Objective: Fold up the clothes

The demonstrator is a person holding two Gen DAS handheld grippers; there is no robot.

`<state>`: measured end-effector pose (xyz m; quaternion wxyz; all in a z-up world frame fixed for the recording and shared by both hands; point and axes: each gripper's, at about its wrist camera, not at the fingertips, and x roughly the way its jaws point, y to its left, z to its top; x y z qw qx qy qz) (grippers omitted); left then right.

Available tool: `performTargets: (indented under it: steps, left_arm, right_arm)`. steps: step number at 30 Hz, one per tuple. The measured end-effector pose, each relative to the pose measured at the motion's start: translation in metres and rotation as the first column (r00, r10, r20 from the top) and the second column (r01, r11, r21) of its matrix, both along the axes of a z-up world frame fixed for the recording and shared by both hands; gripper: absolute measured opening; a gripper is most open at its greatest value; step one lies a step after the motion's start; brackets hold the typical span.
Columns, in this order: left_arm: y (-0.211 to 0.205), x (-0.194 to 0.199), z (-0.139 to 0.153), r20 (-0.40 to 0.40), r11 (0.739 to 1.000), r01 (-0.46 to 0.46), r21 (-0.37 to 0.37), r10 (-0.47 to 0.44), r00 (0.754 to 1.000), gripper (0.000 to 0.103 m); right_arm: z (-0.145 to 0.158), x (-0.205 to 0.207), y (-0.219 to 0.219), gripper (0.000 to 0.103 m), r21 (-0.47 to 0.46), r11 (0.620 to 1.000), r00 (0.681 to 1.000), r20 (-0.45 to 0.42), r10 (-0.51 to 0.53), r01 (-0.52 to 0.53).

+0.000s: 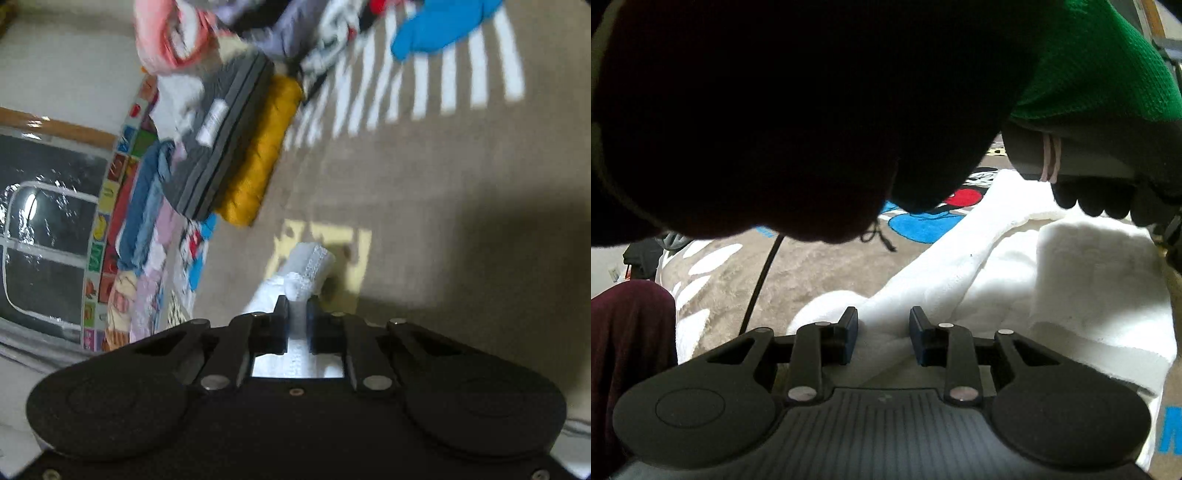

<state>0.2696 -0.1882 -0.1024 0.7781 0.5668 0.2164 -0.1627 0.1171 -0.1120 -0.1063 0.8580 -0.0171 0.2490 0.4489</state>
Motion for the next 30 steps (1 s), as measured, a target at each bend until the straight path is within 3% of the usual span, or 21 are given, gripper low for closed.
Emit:
performTargets:
  steps: [4, 7, 8, 10, 13, 16, 18, 20, 23, 24, 27, 30]
  left_arm:
    - [0.015, -0.032, 0.021, -0.008, 0.987, 0.126, -0.099, -0.128, 0.992, 0.007]
    - [0.028, -0.037, 0.014, -0.079, 0.983, 0.15, -0.105, -0.159, 0.984, 0.008]
    - [0.033, -0.034, 0.011, -0.114, 0.983, 0.136, -0.122, -0.15, 0.982, 0.013]
    - [0.042, -0.029, 0.005, -0.186, 0.983, 0.099, -0.157, -0.127, 0.974, 0.032]
    - [0.058, -0.038, 0.025, -0.189, 0.963, 0.078, -0.258, -0.13, 0.973, 0.036]
    - [0.092, -0.051, 0.066, -0.16, 0.902, 0.026, -0.432, -0.104, 0.982, 0.037]
    - [0.123, -0.054, 0.092, -0.129, 0.84, -0.031, -0.542, -0.047, 0.99, 0.034]
    - [0.164, -0.042, 0.104, -0.109, 0.775, -0.151, -0.614, 0.106, 0.988, 0.031]
    - [0.213, -0.012, 0.093, -0.145, 0.685, -0.333, -0.648, 0.319, 0.937, 0.008]
    - [0.226, -0.003, 0.086, -0.17, 0.652, -0.387, -0.652, 0.371, 0.913, 0.008]
    - [0.235, 0.013, 0.065, -0.237, 0.612, -0.441, -0.657, 0.388, 0.891, 0.004]
    - [0.226, 0.029, 0.046, -0.264, 0.622, -0.453, -0.639, 0.375, 0.888, 0.004]
  right_arm:
    - [-0.001, -0.001, 0.0, 0.032, 0.0, 1.0, 1.0, 0.001, -0.001, 0.001]
    - [-0.001, -0.001, 0.001, 0.032, -0.002, 1.0, 1.0, 0.003, -0.001, 0.001]
    - [-0.001, -0.002, 0.001, 0.032, -0.003, 1.0, 1.0, 0.004, -0.002, 0.002]
    - [-0.001, -0.002, 0.001, 0.032, -0.005, 1.0, 1.0, 0.005, -0.003, 0.003]
    - [-0.001, -0.003, 0.002, 0.032, -0.007, 1.0, 1.0, 0.009, -0.005, 0.005]
    - [-0.001, -0.003, 0.002, 0.032, -0.007, 1.0, 1.0, 0.009, -0.006, 0.006]
    - [-0.002, -0.003, 0.001, 0.033, -0.005, 1.0, 1.0, 0.005, -0.005, 0.005]
    - [-0.002, -0.001, 0.0, 0.032, -0.002, 1.0, 1.0, 0.0, -0.004, 0.004]
    - [-0.002, -0.001, 0.0, 0.032, -0.001, 1.0, 1.0, -0.004, -0.003, 0.003]
    - [-0.002, -0.001, 0.0, 0.032, -0.002, 1.0, 1.0, -0.004, -0.003, 0.003]
    - [-0.003, -0.001, 0.0, 0.032, -0.002, 1.0, 1.0, -0.006, -0.003, 0.003]
    - [-0.003, 0.0, 0.002, 0.033, -0.001, 1.0, 1.0, -0.01, -0.002, 0.002]
